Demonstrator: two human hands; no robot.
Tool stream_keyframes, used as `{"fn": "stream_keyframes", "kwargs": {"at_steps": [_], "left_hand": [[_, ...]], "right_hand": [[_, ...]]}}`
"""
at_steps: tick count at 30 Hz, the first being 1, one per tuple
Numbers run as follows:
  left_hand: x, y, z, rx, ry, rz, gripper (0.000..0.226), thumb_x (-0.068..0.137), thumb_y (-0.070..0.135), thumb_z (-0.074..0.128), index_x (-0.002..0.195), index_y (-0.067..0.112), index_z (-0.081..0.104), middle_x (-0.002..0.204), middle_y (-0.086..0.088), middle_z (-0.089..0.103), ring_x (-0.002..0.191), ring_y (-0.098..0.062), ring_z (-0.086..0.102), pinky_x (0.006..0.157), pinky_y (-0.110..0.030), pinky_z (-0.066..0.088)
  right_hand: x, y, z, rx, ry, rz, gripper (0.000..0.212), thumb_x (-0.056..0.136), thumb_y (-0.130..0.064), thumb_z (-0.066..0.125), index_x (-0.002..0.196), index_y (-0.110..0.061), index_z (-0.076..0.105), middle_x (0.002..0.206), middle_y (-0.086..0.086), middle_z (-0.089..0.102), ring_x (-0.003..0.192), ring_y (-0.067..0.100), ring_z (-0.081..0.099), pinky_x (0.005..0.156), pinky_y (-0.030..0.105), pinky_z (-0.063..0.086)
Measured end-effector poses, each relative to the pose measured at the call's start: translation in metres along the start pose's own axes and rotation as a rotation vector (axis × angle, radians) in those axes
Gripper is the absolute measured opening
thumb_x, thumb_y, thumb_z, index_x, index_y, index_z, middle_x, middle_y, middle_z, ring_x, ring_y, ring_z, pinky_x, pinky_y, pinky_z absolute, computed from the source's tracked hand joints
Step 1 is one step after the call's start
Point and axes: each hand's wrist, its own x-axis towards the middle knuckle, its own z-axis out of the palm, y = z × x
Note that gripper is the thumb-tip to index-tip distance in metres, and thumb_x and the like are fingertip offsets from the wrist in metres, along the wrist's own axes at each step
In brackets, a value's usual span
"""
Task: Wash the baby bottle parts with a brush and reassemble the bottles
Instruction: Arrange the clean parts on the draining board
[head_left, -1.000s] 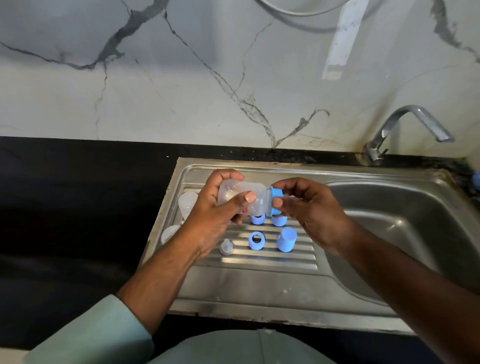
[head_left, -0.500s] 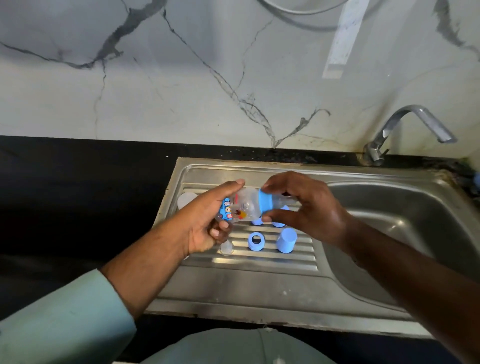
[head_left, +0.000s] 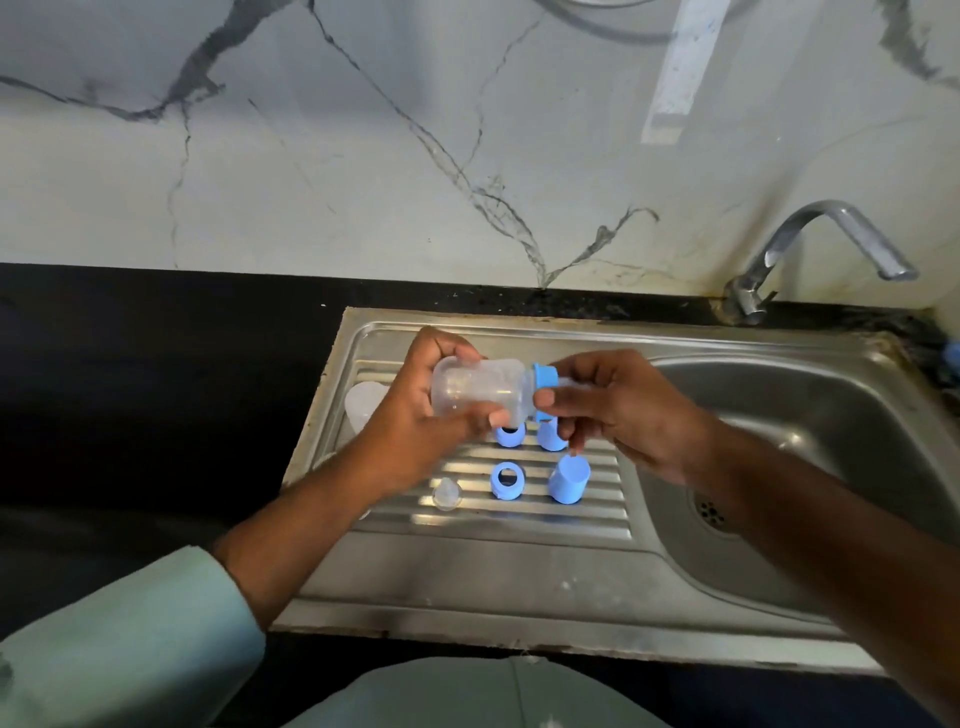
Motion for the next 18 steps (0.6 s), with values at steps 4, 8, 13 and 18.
{"fn": "stream_keyframes", "kwargs": {"at_steps": [4, 8, 13, 18], "left_hand": [[0.01, 0.001, -0.019, 0.433, -0.255, 0.064, 0.062, 0.071, 0.026, 0.085, 0.119, 0.032, 0.046, 0.117, 0.012, 0.056, 0.109, -0.009, 0.058, 0.085, -0.034, 0.055], [0.036, 0.005, -0.023, 0.744, -0.583, -0.132, 0.072, 0.064, 0.03, 0.09, 0.126, 0.034, 0.054, 0.112, 0.014, 0.066, 0.101, -0.007, 0.062, 0.089, -0.039, 0.054], [0.031, -0.01, -0.008, 0.646, -0.324, -0.05, 0.047, 0.058, 0.021, 0.088, 0.096, 0.033, 0.062, 0.084, 0.016, 0.068, 0.077, -0.005, 0.065, 0.071, -0.034, 0.056], [0.022, -0.044, 0.025, 0.78, 0.307, 0.114, 0.053, 0.064, 0.028, 0.087, 0.108, 0.025, 0.056, 0.096, 0.004, 0.064, 0.085, -0.018, 0.06, 0.07, -0.036, 0.05]], "right_hand": [[-0.004, 0.011, -0.008, -0.608, 0.082, -0.364, 0.041, 0.074, -0.026, 0.08, 0.111, -0.012, 0.068, 0.091, -0.002, 0.07, 0.074, 0.005, 0.063, 0.069, 0.022, 0.051], [0.004, 0.012, -0.012, -1.058, -0.004, -0.882, 0.051, 0.084, -0.041, 0.066, 0.118, -0.004, 0.063, 0.093, 0.005, 0.066, 0.08, 0.017, 0.06, 0.072, 0.027, 0.05], [0.01, 0.005, -0.003, -1.132, 0.082, -0.943, 0.048, 0.086, -0.041, 0.059, 0.114, -0.002, 0.063, 0.086, 0.007, 0.067, 0.069, 0.025, 0.062, 0.061, 0.031, 0.053], [0.015, 0.001, 0.007, -0.958, 0.245, -0.636, 0.045, 0.081, -0.043, 0.065, 0.114, -0.012, 0.065, 0.084, 0.002, 0.067, 0.07, 0.019, 0.061, 0.066, 0.028, 0.05]]}}
